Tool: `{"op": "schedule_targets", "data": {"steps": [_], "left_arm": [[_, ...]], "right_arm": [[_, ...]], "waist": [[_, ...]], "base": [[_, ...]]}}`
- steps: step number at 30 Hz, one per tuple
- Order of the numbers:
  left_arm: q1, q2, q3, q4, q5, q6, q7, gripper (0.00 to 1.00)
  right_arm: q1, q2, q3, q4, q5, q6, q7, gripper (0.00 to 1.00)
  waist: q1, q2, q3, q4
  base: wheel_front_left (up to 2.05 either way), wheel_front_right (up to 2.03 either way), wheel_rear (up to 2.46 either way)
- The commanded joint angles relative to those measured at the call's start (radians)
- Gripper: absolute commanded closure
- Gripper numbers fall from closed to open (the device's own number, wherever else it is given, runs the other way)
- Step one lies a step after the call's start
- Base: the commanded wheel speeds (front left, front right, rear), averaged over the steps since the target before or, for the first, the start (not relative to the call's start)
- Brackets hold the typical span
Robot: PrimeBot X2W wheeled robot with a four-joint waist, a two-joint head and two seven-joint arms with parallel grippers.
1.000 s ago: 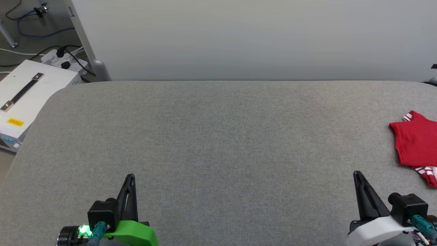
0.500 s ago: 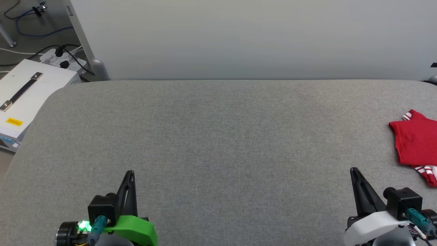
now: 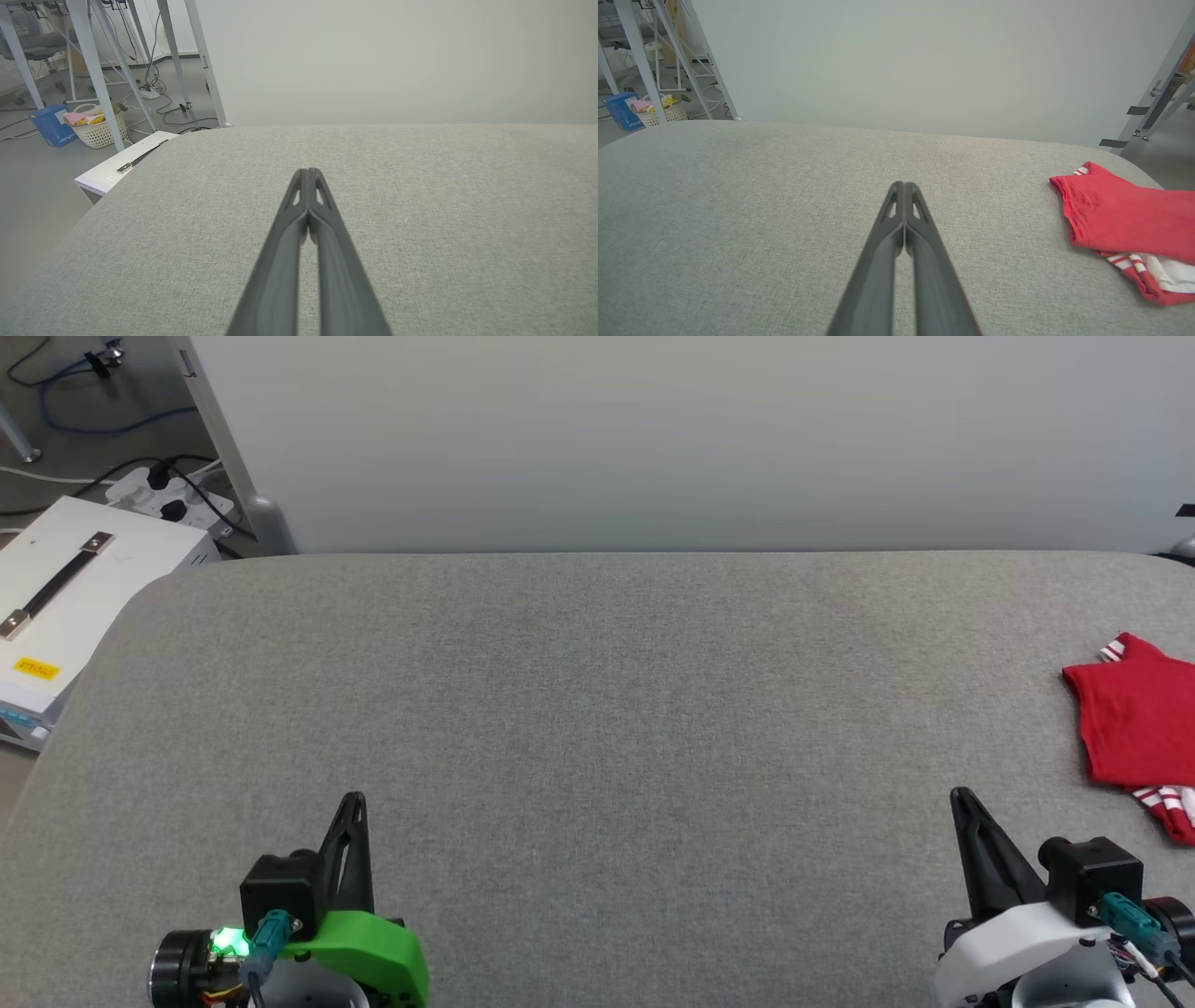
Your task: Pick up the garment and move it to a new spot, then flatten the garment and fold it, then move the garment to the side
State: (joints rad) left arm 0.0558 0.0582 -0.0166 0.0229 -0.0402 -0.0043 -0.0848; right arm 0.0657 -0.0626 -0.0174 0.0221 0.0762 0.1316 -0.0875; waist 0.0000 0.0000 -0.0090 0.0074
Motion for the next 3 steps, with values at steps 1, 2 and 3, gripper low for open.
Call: {"op": "schedule_targets", "data": {"steps": [1,2,3], "left_arm": [[-0.018,-0.005,0.004,-0.005,0.01,0.003,0.006,1.0],[-0.019,-0.005,0.004,-0.006,0.011,0.003,0.008,1.0],[-0.02,-0.005,0.004,-0.006,0.012,0.003,0.011,1.0]], "right_arm": [[-0.022,0.002,0.003,-0.009,-0.014,-0.001,0.007,1.0],[-0.023,0.002,0.003,-0.009,-0.015,-0.001,0.009,1.0],[-0.024,0.003,0.004,-0.009,-0.017,-0.001,0.012,1.0]], "waist": [[0.0,0.0,0.0,0.0],[0.0,0.0,0.0,0.0],[0.0,0.0,0.001,-0.001]], "base": [[0.0,0.0,0.0],[0.0,0.0,0.0],[0.0,0.0,0.0]]}}
